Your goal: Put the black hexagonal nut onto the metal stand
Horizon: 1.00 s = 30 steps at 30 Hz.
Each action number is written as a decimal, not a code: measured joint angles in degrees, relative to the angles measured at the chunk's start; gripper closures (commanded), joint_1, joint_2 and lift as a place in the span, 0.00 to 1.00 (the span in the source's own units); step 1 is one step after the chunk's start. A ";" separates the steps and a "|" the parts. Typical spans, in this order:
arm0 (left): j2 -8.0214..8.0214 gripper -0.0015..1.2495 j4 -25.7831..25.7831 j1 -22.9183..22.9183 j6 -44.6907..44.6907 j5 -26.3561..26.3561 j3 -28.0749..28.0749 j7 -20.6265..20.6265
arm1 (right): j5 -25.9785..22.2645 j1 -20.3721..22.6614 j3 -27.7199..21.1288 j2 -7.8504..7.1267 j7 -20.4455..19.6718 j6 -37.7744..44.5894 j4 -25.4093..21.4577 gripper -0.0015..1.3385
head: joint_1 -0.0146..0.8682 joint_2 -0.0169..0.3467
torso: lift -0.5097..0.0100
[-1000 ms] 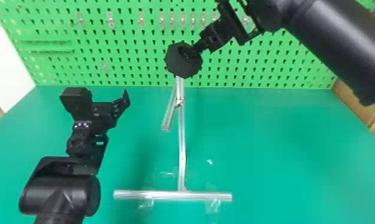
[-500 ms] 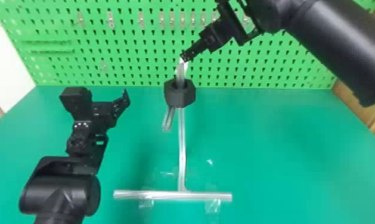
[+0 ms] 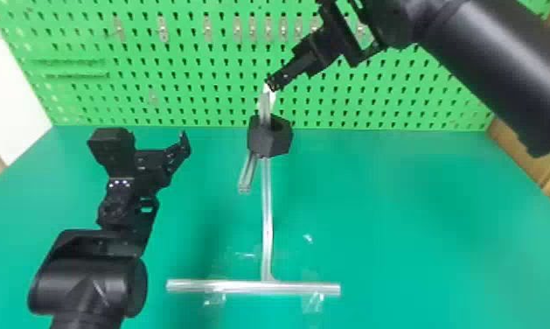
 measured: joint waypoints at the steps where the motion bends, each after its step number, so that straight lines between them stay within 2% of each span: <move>1: 0.00 0.13 0.00 0.00 0.00 0.00 0.01 0.00 | -0.02 0.01 -0.06 0.00 0.01 -0.03 0.01 0.00 | 0.80 0.27 | 0.98; 6: 0.00 0.13 0.00 -0.01 0.00 0.00 0.04 0.00 | -0.11 0.09 -0.46 -0.01 0.35 -0.06 0.02 0.00 | 0.80 0.27 | 0.98; 12: 0.00 0.13 0.00 0.04 0.00 0.03 0.16 0.00 | 1.85 0.76 -4.51 0.00 4.04 1.22 -1.32 0.00 | 0.80 0.27 | 0.98; 19: 0.00 0.13 -0.60 0.48 0.00 0.08 0.75 0.00 | 7.62 3.17 -13.94 -0.31 5.93 4.94 -8.46 0.00 | 0.80 0.27 | 0.98; 30: 0.00 0.13 -1.87 1.30 0.00 0.04 1.82 0.00 | 9.59 10.76 -29.21 -0.71 5.89 3.99 -16.15 0.00 | 0.80 0.27 | 0.98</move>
